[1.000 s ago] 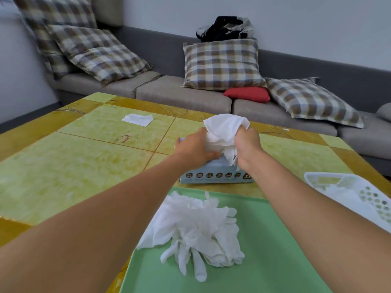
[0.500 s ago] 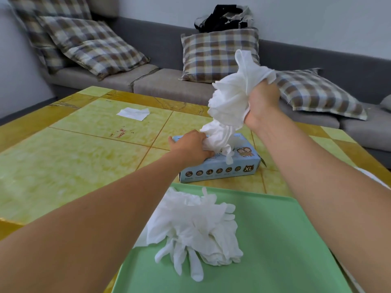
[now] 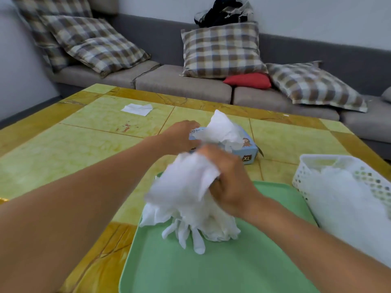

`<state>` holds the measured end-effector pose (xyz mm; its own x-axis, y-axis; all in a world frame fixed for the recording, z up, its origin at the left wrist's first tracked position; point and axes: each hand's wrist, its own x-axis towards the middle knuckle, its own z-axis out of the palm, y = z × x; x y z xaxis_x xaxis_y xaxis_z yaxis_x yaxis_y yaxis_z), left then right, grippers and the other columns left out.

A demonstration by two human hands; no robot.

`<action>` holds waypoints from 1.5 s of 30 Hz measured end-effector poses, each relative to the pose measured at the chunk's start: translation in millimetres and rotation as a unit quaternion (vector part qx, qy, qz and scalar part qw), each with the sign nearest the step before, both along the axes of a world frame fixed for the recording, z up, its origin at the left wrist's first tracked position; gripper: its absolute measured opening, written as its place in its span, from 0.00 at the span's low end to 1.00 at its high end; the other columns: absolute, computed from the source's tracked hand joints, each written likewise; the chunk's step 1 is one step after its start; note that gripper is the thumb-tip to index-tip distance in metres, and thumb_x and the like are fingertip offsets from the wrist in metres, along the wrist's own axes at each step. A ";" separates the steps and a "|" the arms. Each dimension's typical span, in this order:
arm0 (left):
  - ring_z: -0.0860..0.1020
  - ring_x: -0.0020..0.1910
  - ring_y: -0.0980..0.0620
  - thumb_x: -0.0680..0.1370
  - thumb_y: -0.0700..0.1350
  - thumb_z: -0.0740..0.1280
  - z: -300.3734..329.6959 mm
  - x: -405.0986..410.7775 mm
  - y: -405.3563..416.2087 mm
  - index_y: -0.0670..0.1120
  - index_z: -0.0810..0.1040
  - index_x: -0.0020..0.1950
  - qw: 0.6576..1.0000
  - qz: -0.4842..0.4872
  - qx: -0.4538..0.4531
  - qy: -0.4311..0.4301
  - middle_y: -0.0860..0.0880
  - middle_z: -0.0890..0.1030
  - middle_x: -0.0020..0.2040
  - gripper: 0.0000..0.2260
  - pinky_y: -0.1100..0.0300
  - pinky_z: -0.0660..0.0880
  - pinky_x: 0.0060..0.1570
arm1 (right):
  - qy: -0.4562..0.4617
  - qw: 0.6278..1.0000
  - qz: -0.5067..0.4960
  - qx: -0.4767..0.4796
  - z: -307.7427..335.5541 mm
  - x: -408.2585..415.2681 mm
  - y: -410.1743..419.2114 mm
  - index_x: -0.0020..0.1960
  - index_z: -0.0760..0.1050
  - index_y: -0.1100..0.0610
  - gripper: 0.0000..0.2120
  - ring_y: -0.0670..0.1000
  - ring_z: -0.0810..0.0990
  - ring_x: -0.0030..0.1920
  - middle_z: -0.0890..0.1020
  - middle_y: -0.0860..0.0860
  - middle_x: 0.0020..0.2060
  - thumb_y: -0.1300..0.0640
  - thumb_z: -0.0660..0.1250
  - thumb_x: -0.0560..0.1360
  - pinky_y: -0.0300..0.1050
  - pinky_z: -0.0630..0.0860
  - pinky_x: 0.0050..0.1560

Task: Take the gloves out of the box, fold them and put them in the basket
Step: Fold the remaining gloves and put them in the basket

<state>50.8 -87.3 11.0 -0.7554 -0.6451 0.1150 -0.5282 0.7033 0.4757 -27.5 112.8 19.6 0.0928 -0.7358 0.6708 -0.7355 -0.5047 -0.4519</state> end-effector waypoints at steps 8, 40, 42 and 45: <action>0.69 0.69 0.57 0.72 0.67 0.69 9.0 92.7 72.8 0.60 0.69 0.72 0.993 -0.076 0.064 -0.063 0.59 0.68 0.72 0.30 0.57 0.69 0.68 | 0.160 0.913 0.087 0.364 -27.2 -8.7 40.5 0.78 0.63 0.43 0.35 0.37 0.51 0.78 0.58 0.39 0.79 0.43 0.71 0.73 0.35 0.48 0.77; 0.73 0.63 0.53 0.75 0.50 0.74 -35.9 110.7 90.4 0.52 0.71 0.72 0.981 -0.143 0.039 -0.121 0.53 0.74 0.66 0.26 0.58 0.70 0.62 | -0.628 0.712 0.055 0.310 15.9 5.2 101.6 0.60 0.80 0.61 0.16 0.52 0.84 0.50 0.83 0.58 0.55 0.55 0.63 0.77 0.46 0.82 0.51; 0.72 0.64 0.53 0.74 0.43 0.72 -31.0 112.0 91.2 0.53 0.70 0.72 0.980 -0.143 0.049 -0.132 0.54 0.73 0.66 0.27 0.58 0.70 0.62 | -0.690 0.670 0.024 0.274 40.4 -17.6 105.7 0.64 0.78 0.59 0.18 0.50 0.85 0.52 0.84 0.55 0.57 0.54 0.62 0.79 0.48 0.83 0.55; 0.74 0.62 0.55 0.67 0.40 0.68 -14.8 119.2 91.9 0.56 0.72 0.68 0.986 -0.115 0.096 -0.080 0.57 0.75 0.63 0.30 0.57 0.74 0.61 | -0.695 0.663 -0.067 0.270 58.4 -51.5 114.4 0.71 0.75 0.60 0.20 0.53 0.83 0.59 0.82 0.56 0.63 0.54 0.60 0.82 0.53 0.82 0.54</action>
